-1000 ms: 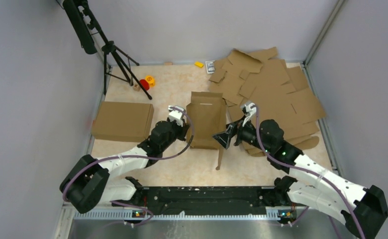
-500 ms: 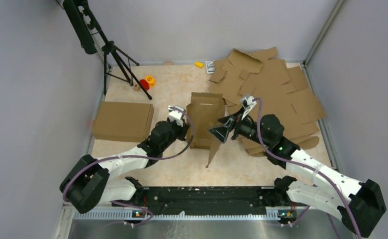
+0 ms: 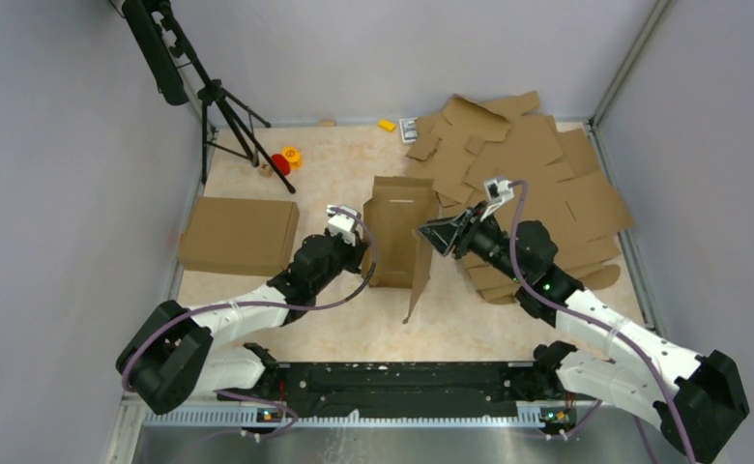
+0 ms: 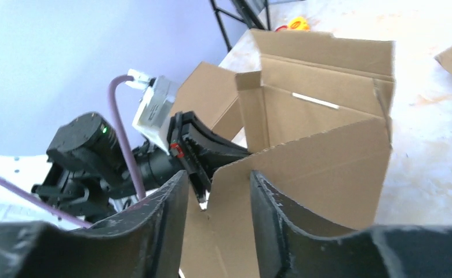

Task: Fold the paper box
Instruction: Fold the paper box at the center of the board.

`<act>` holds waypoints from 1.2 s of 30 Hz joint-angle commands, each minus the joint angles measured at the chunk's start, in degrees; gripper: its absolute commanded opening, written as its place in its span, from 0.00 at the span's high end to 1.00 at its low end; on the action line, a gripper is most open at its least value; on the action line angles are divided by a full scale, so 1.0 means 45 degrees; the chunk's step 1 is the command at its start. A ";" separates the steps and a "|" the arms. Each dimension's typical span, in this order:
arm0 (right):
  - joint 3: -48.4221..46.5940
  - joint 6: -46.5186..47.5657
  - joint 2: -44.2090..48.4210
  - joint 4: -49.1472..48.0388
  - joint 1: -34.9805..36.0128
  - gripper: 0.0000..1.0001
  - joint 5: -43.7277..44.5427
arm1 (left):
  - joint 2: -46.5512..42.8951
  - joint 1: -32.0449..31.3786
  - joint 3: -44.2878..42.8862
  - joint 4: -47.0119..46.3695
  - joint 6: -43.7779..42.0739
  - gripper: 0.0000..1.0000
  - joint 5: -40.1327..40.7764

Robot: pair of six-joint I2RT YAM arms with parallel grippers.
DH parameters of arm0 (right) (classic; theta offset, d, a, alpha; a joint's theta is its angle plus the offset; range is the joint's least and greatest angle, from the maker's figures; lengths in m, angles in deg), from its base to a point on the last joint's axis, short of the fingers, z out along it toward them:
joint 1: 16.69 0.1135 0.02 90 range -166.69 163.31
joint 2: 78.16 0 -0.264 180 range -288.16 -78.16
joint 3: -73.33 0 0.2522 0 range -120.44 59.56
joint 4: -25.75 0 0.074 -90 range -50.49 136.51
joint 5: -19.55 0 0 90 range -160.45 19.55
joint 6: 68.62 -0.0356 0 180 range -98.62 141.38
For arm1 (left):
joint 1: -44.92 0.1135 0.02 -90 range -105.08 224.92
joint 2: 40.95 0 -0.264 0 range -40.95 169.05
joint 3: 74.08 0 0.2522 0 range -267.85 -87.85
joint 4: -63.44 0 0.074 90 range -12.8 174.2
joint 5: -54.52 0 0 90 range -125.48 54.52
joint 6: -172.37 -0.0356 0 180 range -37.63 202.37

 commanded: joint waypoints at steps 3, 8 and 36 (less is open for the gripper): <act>0.0801 -0.1645 0.0887 -0.0613 -0.0315 0.70 0.2681 | -0.0220 -0.0068 0.0080 -0.0760 0.0043 0.98 -0.0149; 0.0496 -0.1950 0.1036 0.0789 -0.0376 0.56 0.3958 | -0.0318 -0.0068 0.0153 -0.0852 0.0039 0.98 -0.0100; -0.5116 0.0295 -0.3369 0.7592 -0.2524 0.47 -0.0437 | -0.0912 -0.0183 0.0981 -0.2647 0.0166 0.99 -0.0051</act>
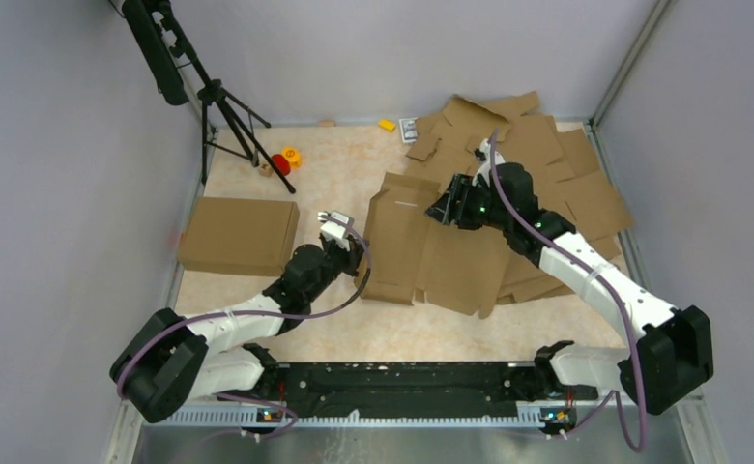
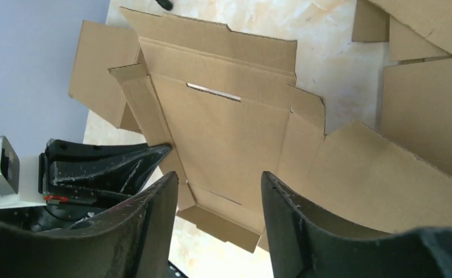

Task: Fold the paper box
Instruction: Fold the paper box at the center of the board.

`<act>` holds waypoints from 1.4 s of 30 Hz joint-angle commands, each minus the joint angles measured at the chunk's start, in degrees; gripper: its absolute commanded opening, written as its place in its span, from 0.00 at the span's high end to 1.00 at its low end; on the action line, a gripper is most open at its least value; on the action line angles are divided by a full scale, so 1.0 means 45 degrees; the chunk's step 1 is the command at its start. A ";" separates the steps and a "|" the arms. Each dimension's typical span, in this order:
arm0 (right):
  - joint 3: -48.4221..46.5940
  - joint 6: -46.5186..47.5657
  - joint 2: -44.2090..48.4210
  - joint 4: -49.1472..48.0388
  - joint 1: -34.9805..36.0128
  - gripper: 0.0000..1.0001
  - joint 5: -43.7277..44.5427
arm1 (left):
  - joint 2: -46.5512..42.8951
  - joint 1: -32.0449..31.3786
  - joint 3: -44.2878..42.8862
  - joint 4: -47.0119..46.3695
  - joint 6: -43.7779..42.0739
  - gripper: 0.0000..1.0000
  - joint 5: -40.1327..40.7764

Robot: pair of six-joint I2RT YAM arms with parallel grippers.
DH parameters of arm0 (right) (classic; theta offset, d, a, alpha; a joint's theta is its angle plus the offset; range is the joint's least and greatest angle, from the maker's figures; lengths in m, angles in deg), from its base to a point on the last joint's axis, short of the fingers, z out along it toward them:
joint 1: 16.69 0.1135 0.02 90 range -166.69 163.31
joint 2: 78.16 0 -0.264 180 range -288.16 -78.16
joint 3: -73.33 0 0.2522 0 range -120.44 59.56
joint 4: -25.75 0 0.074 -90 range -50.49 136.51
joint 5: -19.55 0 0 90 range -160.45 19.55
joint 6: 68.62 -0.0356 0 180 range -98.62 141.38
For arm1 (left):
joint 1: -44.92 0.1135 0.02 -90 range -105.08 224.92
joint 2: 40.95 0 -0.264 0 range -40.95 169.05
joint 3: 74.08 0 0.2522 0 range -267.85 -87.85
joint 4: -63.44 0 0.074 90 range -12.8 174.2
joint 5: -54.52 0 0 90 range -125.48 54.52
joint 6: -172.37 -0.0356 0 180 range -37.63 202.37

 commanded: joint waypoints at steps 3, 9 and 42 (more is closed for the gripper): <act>-0.0294 0.1144 0.0640 0.0586 -0.0125 0.48 -0.0213 | -0.0141 -0.0170 -0.0125 -0.0816 0.0026 0.99 0.0012; -0.1133 0.3856 0.0747 0.1745 -0.0125 0.41 0.1611 | -0.0145 -0.0288 -0.0169 -0.0760 -0.0120 0.99 0.0099; -0.1657 0.6040 -0.6002 0.2011 -0.1839 0.37 -0.2707 | 0.0694 -0.0338 -0.1300 0.1178 -0.0111 1.00 0.0068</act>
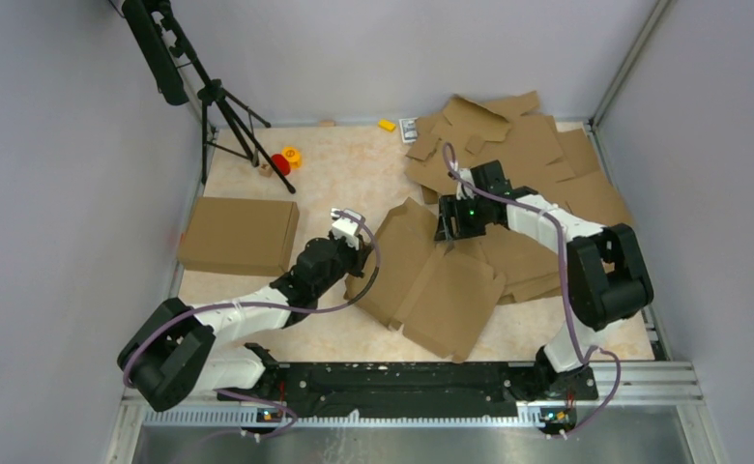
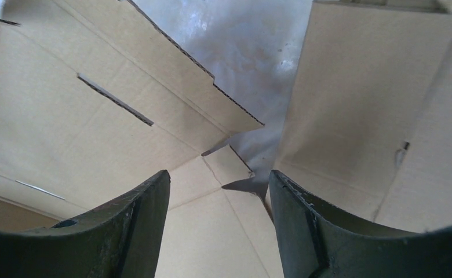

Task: Fold the paper box
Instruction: Fold the paper box at the center of the board.

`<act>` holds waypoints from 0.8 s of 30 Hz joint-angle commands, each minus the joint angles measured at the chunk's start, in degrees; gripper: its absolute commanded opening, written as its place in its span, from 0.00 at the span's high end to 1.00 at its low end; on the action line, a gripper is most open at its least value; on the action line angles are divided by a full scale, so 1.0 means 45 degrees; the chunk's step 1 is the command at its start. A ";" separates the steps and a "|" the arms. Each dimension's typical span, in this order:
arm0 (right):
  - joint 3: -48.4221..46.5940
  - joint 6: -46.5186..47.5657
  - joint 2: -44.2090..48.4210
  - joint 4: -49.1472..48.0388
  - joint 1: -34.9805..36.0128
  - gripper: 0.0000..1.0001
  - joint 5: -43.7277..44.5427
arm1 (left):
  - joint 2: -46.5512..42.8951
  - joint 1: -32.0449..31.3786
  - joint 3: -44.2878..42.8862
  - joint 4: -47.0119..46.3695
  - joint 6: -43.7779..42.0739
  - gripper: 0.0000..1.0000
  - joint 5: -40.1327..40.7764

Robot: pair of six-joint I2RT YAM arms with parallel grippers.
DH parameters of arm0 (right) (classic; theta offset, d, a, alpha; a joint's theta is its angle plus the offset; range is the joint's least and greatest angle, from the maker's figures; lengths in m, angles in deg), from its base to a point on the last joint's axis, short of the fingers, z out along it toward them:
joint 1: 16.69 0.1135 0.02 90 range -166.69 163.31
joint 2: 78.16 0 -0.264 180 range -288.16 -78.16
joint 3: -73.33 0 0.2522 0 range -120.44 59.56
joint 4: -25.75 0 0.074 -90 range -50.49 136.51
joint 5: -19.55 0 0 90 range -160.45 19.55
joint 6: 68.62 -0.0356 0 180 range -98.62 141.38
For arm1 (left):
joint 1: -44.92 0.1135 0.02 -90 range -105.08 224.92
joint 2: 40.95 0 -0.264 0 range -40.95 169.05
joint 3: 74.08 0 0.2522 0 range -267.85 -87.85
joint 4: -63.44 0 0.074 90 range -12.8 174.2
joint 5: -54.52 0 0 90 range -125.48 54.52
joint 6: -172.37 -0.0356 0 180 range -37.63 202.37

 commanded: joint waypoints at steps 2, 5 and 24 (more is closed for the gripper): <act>-0.0232 0.0462 -0.0780 -0.0441 -0.0080 0.39 -0.0673 | -0.0203 -0.0050 -0.0367 -0.0313 -0.0041 1.00 0.0019; -0.0203 0.0483 -0.1087 -0.0596 -0.0080 0.45 -0.0949 | -0.0212 -0.0055 -0.0348 -0.0332 -0.0044 1.00 0.0012; -0.0957 0.1351 0.1133 0.0202 0.0947 1.00 0.0723 | 0.0086 -0.0052 -0.0746 -0.0060 0.0335 1.00 -0.0100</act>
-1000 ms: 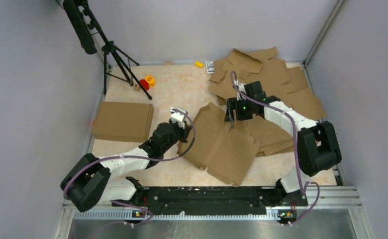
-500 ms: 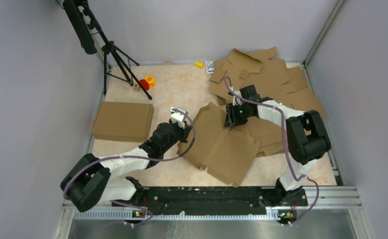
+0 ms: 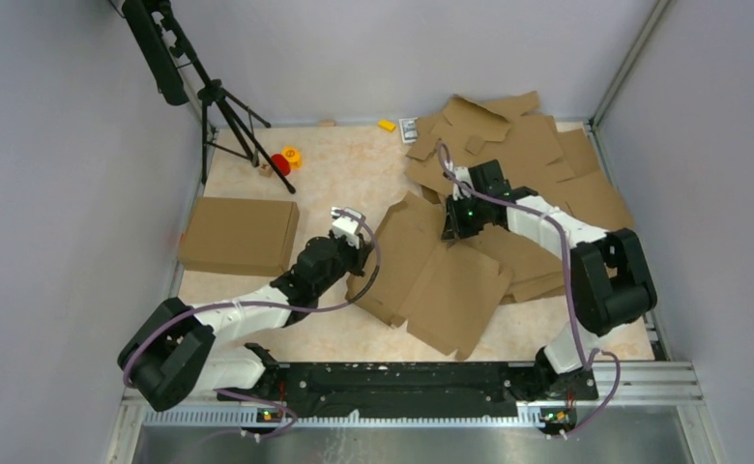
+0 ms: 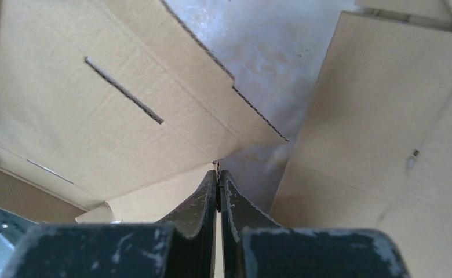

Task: Fold the paper box
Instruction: Fold the paper box at the center of the board.

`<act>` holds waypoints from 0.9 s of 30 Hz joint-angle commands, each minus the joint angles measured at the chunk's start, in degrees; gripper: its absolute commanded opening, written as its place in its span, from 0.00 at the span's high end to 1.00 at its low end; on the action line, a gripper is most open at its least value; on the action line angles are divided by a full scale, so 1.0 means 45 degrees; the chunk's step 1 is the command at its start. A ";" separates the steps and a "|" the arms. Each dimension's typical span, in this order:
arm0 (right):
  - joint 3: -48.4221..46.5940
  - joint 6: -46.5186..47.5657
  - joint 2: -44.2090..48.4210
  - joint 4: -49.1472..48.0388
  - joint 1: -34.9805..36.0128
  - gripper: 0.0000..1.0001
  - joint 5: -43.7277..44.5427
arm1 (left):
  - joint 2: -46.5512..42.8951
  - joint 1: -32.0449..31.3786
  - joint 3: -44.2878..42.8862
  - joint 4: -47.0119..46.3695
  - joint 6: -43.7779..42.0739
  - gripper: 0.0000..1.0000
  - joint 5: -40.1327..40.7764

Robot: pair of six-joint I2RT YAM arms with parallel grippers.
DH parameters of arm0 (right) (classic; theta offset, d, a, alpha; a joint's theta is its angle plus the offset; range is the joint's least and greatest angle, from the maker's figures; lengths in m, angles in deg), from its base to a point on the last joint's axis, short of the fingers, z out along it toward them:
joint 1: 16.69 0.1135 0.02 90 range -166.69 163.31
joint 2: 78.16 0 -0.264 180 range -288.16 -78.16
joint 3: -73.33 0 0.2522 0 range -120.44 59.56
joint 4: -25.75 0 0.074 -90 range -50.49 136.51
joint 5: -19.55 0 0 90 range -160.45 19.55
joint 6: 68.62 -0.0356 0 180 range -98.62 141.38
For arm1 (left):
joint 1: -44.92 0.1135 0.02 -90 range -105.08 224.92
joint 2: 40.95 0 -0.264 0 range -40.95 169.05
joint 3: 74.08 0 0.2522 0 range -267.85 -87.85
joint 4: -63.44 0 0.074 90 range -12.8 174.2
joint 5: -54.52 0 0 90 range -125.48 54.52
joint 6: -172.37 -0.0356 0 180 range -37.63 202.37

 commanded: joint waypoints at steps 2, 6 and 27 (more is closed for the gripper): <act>-0.1232 0.1142 0.1940 0.0586 0.1234 1.00 0.2430 | 0.0102 -0.0036 -0.0828 0.0080 0.0355 1.00 -0.0151; -0.1521 0.1608 0.2677 0.0642 0.2087 1.00 0.3730 | -0.0146 -0.0041 -0.0960 0.0268 0.0482 0.97 -0.0101; -0.2742 0.5020 0.4294 0.1307 0.4937 1.00 0.6016 | -0.1735 0.1348 -0.1793 0.1708 -0.0496 0.60 -0.1819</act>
